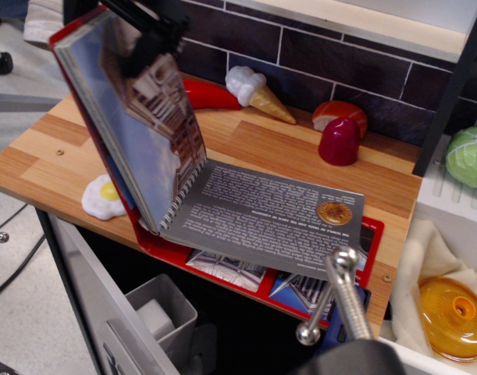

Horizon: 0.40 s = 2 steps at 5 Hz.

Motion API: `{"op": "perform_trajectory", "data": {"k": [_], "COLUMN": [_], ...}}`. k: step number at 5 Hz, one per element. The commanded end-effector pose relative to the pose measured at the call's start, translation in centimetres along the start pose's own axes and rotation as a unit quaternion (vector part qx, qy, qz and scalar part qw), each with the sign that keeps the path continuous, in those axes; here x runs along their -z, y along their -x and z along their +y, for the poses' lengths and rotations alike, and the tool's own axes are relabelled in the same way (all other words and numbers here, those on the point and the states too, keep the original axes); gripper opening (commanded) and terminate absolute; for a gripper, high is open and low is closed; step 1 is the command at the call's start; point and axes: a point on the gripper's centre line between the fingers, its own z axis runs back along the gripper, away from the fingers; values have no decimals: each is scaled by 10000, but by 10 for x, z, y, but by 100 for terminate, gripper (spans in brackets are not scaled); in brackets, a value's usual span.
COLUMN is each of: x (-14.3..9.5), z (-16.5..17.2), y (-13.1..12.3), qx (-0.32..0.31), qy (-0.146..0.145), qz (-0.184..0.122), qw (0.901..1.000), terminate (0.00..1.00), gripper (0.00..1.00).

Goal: Open book

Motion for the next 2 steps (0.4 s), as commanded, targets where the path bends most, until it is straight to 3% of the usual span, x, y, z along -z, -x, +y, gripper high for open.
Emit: {"op": "perform_trajectory", "data": {"k": [1, 2], "x": [-10, 0], "z": [63, 77], "y": [-16, -20], "qx": [-116, -163], "qy": [-99, -22], "qz": [-206, -260], "qw": [9997, 9995], "terminate": [0, 100], "gripper": [100, 100]}}
